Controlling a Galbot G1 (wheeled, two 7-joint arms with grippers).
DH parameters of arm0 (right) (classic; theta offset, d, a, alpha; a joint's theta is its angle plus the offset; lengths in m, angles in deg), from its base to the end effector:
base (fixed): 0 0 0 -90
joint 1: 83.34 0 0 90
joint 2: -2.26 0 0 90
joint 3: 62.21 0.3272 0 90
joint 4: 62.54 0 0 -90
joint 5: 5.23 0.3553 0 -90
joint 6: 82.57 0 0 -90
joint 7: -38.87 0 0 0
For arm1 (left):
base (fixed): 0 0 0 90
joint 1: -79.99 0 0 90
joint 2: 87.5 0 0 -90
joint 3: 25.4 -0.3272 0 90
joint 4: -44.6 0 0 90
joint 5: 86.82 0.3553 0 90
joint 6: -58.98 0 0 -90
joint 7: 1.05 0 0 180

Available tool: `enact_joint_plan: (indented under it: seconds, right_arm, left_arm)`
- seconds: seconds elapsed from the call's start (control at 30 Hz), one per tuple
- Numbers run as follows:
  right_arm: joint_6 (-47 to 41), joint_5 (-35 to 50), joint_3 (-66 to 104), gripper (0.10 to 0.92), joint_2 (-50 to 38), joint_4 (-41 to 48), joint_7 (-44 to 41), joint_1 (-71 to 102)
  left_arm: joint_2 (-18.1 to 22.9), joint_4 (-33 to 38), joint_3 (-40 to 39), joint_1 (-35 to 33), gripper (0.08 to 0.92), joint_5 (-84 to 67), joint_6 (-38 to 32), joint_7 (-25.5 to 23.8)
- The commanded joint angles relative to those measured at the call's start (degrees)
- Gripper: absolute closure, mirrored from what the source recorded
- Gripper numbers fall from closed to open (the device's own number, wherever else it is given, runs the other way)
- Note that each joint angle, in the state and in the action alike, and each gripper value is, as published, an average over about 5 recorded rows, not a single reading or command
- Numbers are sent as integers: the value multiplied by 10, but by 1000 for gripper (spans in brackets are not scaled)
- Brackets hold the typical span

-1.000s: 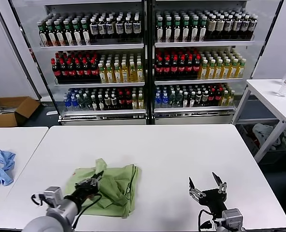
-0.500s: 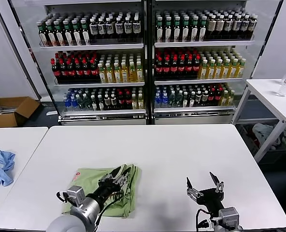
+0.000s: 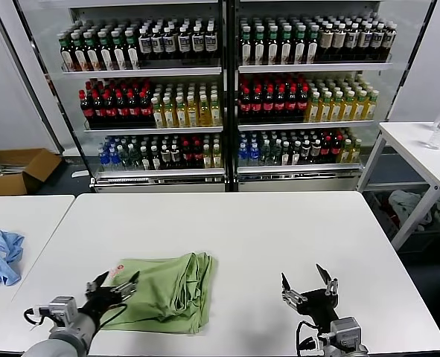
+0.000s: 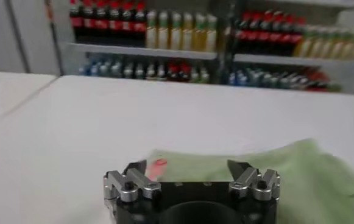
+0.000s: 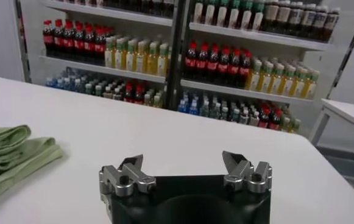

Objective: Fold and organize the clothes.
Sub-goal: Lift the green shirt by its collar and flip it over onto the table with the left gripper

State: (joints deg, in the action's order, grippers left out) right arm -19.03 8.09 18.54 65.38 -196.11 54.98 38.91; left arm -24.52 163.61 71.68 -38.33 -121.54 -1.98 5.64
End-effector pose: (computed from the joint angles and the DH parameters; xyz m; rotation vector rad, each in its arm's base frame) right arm 0.1657 -0.0003 -0.2135 0.1841 -2.8006 0.2653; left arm 0.2142 0.1045 -0.2524 -0.0568 -2.6330 0.0937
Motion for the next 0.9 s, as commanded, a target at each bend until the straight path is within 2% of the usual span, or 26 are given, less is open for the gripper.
enact_joint_plan:
  seconds: [0.03, 0.4, 0.5, 0.9]
  right_arm:
    - [-1, -2, 0, 203, -1, -4, 0, 6]
    - [-2, -3, -9, 202, 5, 1, 2, 3]
    - [-2, -4, -10, 203, 6, 2, 2, 1]
    - [-2, -4, -7, 203, 7, 3, 3, -1]
  left_arm:
    - [2, -80, 52, -7, 178, 2, 3, 1]
    - [10, -65, 26, -7, 193, -53, 19, -16]
    - [10, -60, 19, -9, 259, -55, 19, -19]
    - [20, -51, -13, -4, 605, -44, 13, -19]
